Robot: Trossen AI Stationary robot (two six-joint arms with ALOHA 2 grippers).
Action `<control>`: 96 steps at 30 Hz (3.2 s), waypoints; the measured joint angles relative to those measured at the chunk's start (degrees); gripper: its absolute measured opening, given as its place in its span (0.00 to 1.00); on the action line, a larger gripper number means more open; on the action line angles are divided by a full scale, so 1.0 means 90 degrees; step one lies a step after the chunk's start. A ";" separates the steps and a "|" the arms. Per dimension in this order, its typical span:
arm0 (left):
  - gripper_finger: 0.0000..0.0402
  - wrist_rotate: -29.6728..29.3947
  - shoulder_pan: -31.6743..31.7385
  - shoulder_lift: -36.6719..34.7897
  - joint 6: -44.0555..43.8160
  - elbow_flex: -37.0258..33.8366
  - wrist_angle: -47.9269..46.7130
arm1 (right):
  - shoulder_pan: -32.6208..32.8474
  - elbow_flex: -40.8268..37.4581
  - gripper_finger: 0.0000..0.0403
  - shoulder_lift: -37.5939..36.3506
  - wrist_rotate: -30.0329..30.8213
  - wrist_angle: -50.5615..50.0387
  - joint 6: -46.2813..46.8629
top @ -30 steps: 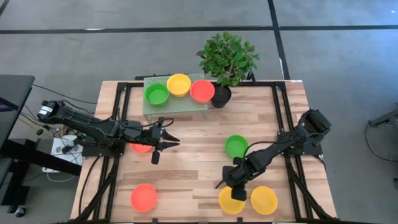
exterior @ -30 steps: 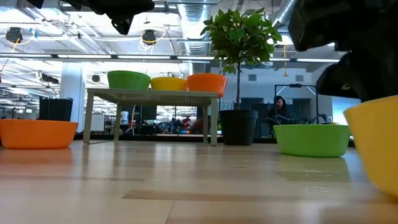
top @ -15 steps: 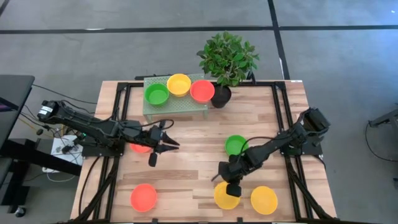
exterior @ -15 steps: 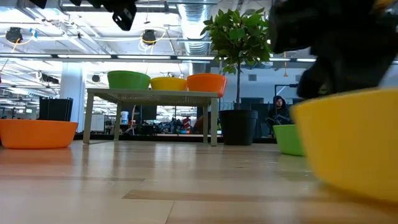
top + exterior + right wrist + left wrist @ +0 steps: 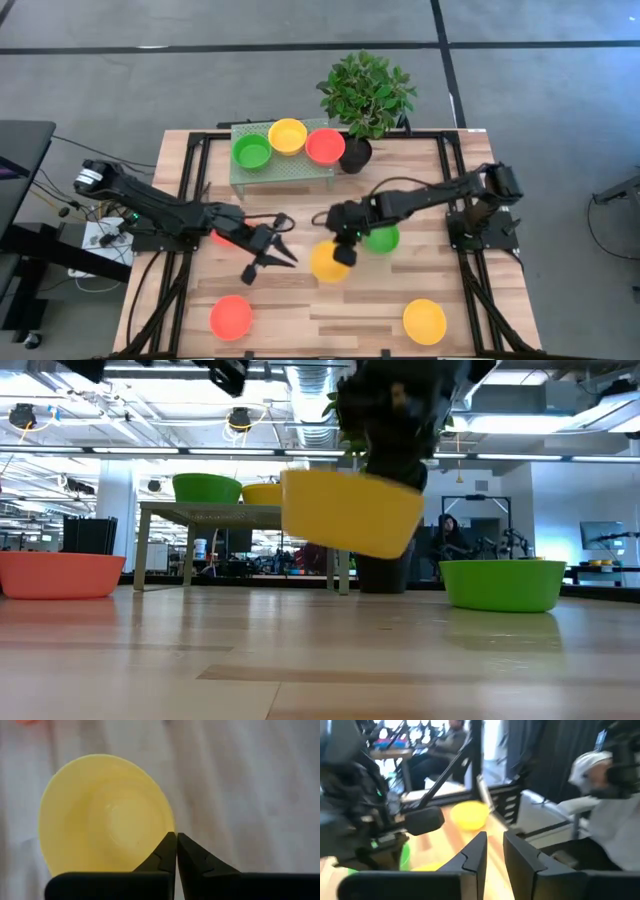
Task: Pick & Place Mini bowls
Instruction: Stack the yellow bowl on top of the yellow bowl on the shelf
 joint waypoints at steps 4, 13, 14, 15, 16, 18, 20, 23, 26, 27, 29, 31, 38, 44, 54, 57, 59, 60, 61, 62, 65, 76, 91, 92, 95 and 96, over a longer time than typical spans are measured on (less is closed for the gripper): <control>0.21 -0.0052 0.0150 0.0600 0.0521 0.0582 -0.0725 | -0.0350 0.0005 0.00 0.0000 0.0103 -0.0264 -0.0066; 0.24 -0.1001 0.0312 0.1726 0.1237 0.1857 -0.2982 | -0.0738 0.0005 0.00 0.0000 0.0101 -0.0594 -0.0202; 0.24 -0.1052 0.0312 0.1856 0.1239 0.1868 -0.2999 | -0.0770 0.0005 0.00 0.0000 0.0101 -0.0565 -0.0230; 0.24 -0.1088 0.0310 0.1991 0.1286 0.1882 -0.3034 | -0.0788 0.0005 0.00 0.0000 0.0101 -0.0536 -0.0233; 0.24 -0.1158 0.0311 0.2123 0.1405 0.1893 -0.3025 | -0.0808 0.0005 0.00 0.0000 0.0101 -0.0523 -0.0234; 0.24 -0.1303 0.0299 0.2313 0.1597 0.1894 -0.3031 | -0.0810 0.0005 0.00 0.0000 0.0101 -0.0521 -0.0235; 0.24 -0.1446 0.0297 0.2445 0.1626 0.1896 -0.2938 | -0.0808 0.0005 0.00 0.0000 0.0097 -0.0522 -0.0236; 0.24 -0.1855 0.0307 0.2540 0.1821 0.1899 -0.2956 | -0.0803 0.0005 0.00 0.0000 0.0084 -0.0520 -0.0236; 0.24 -0.1907 0.0312 0.2601 0.1926 0.1899 -0.2945 | -0.0798 0.0005 0.00 0.0000 0.0079 -0.0494 -0.0234; 0.24 -0.1907 0.0312 0.2624 0.1941 0.1899 -0.2947 | -0.0798 0.0005 0.00 0.0000 0.0079 -0.0497 -0.0235; 0.24 -0.1862 0.0307 0.2645 0.1952 0.1899 -0.2976 | -0.0798 0.0005 0.00 0.0000 0.0061 -0.0498 -0.0234; 0.24 -0.1723 0.0305 0.2645 0.1954 0.1899 -0.2979 | -0.0811 0.0005 0.00 0.0000 -0.0055 -0.0493 -0.0234; 0.24 -0.1709 0.0305 0.2600 0.2383 0.1901 -0.3007 | -0.0834 0.0005 0.00 0.0000 -0.0141 -0.0447 -0.0231; 0.23 -0.1657 0.0300 0.2645 0.2697 0.1891 -0.3062 | -0.0888 0.0005 0.00 0.0000 -0.0640 -0.0276 -0.0231; 0.03 -0.1633 0.0297 0.2645 0.2785 0.1886 -0.3071 | -0.1161 0.0005 0.00 0.0000 -0.1221 -0.0136 -0.0231; 0.03 -0.1659 0.0299 0.2645 0.2785 0.1886 -0.3073 | -0.1262 0.0005 0.01 0.0000 -0.1271 -0.0038 -0.0246; 0.03 -0.1673 0.0290 0.2645 0.2783 0.1884 -0.3074 | -0.1306 0.0005 0.03 0.0000 -0.1286 0.0011 -0.0529; 0.02 -0.1698 0.0260 0.2645 0.2779 0.1882 -0.3076 | -0.1306 0.0005 0.05 0.0000 -0.1288 0.0017 -0.0707; 0.02 -0.1708 0.0231 0.2645 0.2762 0.1882 -0.3099 | -0.1306 0.0007 0.07 0.0000 -0.1291 0.0014 -0.0833; 0.02 -0.1709 0.0191 0.2646 0.2736 0.1881 -0.3129 | -0.1304 0.0007 0.09 0.0000 -0.1299 0.0005 -0.0897; 0.02 -0.1713 0.0026 0.2647 0.2663 0.1874 -0.3185 | -0.1275 0.0007 0.15 0.0000 -0.1342 -0.0017 -0.0923; 0.02 -0.2254 -0.0863 0.2647 0.1066 0.1874 -0.3298 | -0.0841 0.0007 0.24 -0.0002 -0.1232 -0.0059 -0.0949; 0.02 -0.4147 -0.0923 0.0740 0.0045 0.2787 -0.5237 | 0.0738 -0.0514 0.11 -0.2105 0.1781 -0.1004 -0.1739; 0.02 -0.4167 -0.0778 0.0581 0.0041 0.2923 -0.5477 | 0.0848 -0.0797 0.10 -0.2339 0.2117 -0.0788 -0.1743; 0.02 -0.4204 -0.0216 0.0221 0.0078 0.3387 -0.6262 | 0.1038 -0.1860 0.09 -0.3034 0.2708 0.0086 -0.1806; 0.03 -0.4200 0.0019 0.0115 0.0170 0.3523 -0.6513 | 0.1043 -0.2248 0.08 -0.3241 0.2782 0.0572 -0.1933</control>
